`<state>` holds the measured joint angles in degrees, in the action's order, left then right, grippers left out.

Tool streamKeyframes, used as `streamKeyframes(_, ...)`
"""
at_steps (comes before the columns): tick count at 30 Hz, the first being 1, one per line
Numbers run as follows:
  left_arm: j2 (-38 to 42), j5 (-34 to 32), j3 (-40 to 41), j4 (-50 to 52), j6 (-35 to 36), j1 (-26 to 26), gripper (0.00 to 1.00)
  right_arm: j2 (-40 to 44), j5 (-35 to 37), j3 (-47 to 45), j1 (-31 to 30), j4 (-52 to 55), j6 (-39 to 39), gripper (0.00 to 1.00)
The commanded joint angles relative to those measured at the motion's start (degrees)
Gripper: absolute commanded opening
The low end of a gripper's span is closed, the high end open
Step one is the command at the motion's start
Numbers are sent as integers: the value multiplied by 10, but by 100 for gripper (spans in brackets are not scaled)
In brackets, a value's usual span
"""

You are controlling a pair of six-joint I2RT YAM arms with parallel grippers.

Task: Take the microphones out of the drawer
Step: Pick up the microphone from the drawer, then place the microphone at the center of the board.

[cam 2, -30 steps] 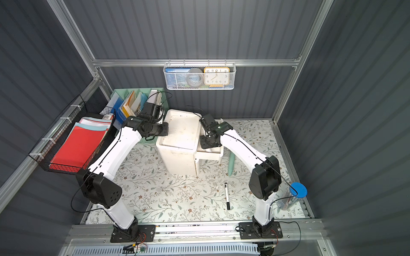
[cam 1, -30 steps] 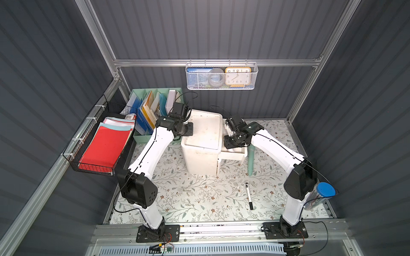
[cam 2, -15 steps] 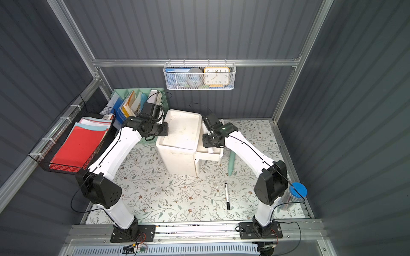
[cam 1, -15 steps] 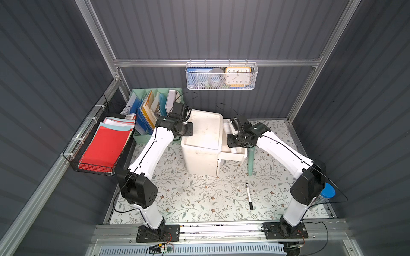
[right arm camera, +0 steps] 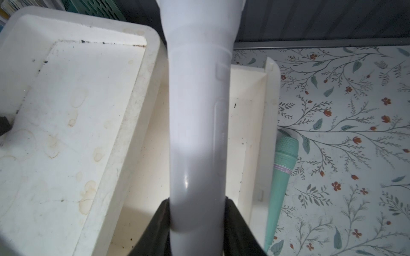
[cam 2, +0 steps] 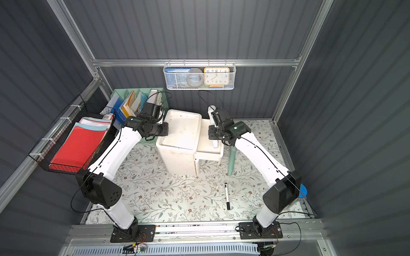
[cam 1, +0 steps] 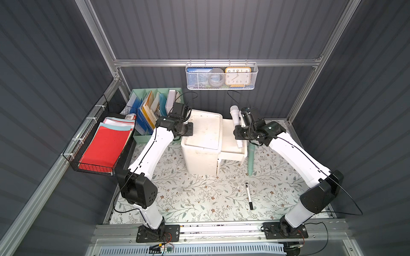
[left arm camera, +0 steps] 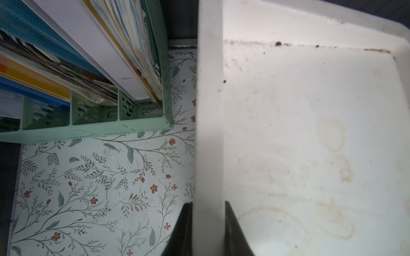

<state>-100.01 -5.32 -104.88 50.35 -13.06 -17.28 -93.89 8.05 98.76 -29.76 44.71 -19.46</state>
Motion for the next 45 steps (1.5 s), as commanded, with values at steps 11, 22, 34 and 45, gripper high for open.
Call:
streamKeyframes(11,8,19,3,-70,-46,10,5,64,19,-44,106,-15,9,11)
streamKeyframes(22,6,14,-1,-68,-47,10,5,96,-12,-186,197,-41,2,11)
streamKeyframes(34,0,14,-9,-65,-50,10,5,33,-55,-285,224,-56,-27,11)
streamKeyframes(45,9,11,3,-65,-50,10,5,-33,-78,-297,233,-64,-29,10)
